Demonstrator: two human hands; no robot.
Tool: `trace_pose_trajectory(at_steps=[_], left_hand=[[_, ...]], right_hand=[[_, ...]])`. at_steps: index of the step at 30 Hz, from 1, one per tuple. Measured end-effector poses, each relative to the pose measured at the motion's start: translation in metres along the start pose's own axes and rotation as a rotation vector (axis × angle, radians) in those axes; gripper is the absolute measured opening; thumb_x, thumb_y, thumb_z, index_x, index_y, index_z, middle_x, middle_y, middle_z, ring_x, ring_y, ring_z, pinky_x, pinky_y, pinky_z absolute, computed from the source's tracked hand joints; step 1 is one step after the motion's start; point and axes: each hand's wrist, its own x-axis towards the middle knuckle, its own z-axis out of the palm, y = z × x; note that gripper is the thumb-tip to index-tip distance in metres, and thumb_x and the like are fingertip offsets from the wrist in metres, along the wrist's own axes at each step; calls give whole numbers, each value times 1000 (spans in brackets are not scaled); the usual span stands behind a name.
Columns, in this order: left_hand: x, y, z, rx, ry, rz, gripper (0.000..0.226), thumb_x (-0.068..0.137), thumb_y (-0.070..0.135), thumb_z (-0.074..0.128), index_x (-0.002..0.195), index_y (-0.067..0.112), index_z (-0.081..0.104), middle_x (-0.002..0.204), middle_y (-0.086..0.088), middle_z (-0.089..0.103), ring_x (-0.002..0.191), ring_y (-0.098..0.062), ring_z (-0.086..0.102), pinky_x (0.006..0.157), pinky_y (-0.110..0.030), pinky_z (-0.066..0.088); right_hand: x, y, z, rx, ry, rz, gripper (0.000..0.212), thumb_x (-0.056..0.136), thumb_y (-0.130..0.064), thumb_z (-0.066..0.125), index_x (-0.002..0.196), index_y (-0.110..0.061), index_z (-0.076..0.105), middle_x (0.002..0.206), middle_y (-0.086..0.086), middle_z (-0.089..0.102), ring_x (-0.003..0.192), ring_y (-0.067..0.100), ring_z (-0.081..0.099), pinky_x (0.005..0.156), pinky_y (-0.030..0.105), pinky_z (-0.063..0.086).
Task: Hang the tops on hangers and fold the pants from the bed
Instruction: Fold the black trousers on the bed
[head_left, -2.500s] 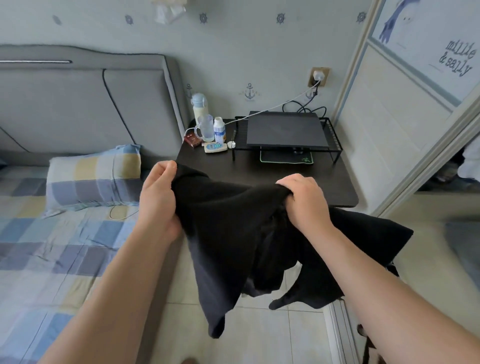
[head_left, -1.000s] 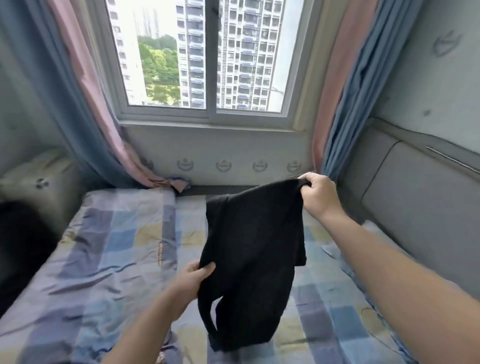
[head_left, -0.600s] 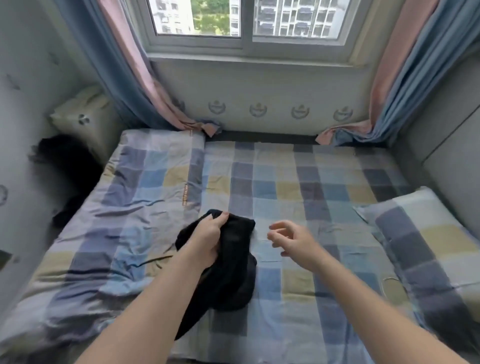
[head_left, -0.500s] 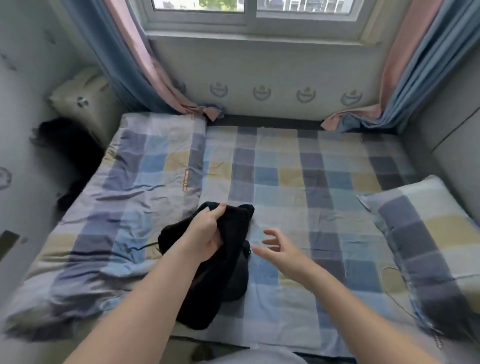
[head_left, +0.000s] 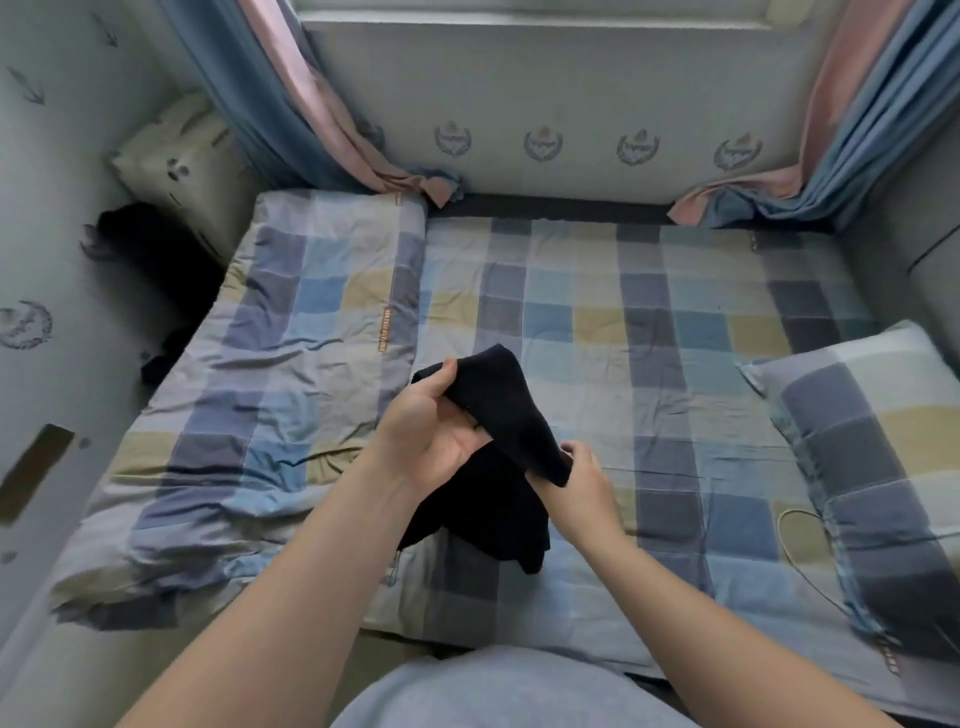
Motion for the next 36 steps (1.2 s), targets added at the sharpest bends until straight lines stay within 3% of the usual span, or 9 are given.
trace_pose_trajectory(at_steps=[7, 15, 20, 23, 25, 27, 30, 32, 36], left_hand=[[-3, 18, 7, -33, -78, 2, 39, 108, 23, 39, 134, -4, 52, 133, -26, 61, 126, -41, 57, 98, -54, 50], [9, 49, -21, -54, -32, 44, 33, 107, 22, 42, 127, 0, 54, 128, -21, 65, 119, -39, 62, 86, -52, 55], [30, 51, -53, 301, -22, 131, 29, 105, 33, 48, 130, 27, 61, 130, 7, 68, 126, -18, 56, 104, -48, 39], [33, 38, -59, 663, -45, 108, 28, 95, 40, 64, 122, 33, 64, 125, 7, 70, 114, -12, 64, 94, -36, 46], [34, 25, -66, 1008, 10, 191, 53, 86, 49, 73, 133, 33, 54, 141, 1, 58, 121, -15, 59, 96, -36, 52], [31, 13, -73, 1324, 136, 381, 94, 75, 62, 76, 152, 32, 29, 161, 4, 25, 146, -21, 27, 118, -46, 32], [21, 6, -73, 1433, 57, 719, 122, 60, 78, 71, 154, 42, 2, 161, 25, 0, 152, -9, -4, 122, -38, 7], [21, 5, -67, 1478, -30, 730, 128, 54, 81, 72, 152, 48, -3, 161, 25, 4, 153, -11, 1, 123, -40, 9], [27, 7, -55, 1380, -70, 602, 113, 58, 65, 80, 149, 46, 15, 138, 18, 49, 131, -13, 46, 109, -40, 42]], right_hand=[[-3, -20, 12, -127, 18, 43, 48, 76, -75, 54, 88, -29, 49, 95, -9, 54, 81, 16, 59, 66, 38, 50], [0, -47, -6, -136, 177, -73, 21, 98, -30, 44, 79, -24, 51, 74, 1, 61, 68, 25, 59, 56, 33, 41], [2, -76, -37, -100, 290, -242, 26, 99, -20, 46, 74, -24, 42, 67, 0, 54, 59, 18, 51, 50, 30, 31], [6, -103, -51, 11, 252, -287, 26, 99, -17, 44, 74, -21, 49, 65, 0, 54, 58, 16, 49, 50, 28, 33], [5, -117, -54, 2, 212, -319, 25, 100, -17, 45, 76, -20, 53, 68, 0, 56, 61, 15, 50, 50, 25, 33], [1, -126, -52, -9, 199, -357, 24, 100, -18, 46, 78, -18, 56, 71, -1, 58, 64, 13, 52, 50, 20, 34], [-10, -137, -48, 41, 143, -416, 22, 100, -19, 50, 82, -17, 63, 73, -2, 61, 70, 14, 56, 56, 21, 39], [-18, -146, -43, 101, 45, -463, 21, 100, -20, 53, 85, -17, 68, 77, 0, 66, 77, 19, 62, 65, 33, 49], [-26, -159, -40, 270, -39, -493, 17, 95, -21, 60, 88, -17, 74, 84, -1, 73, 86, 19, 69, 81, 41, 58]])
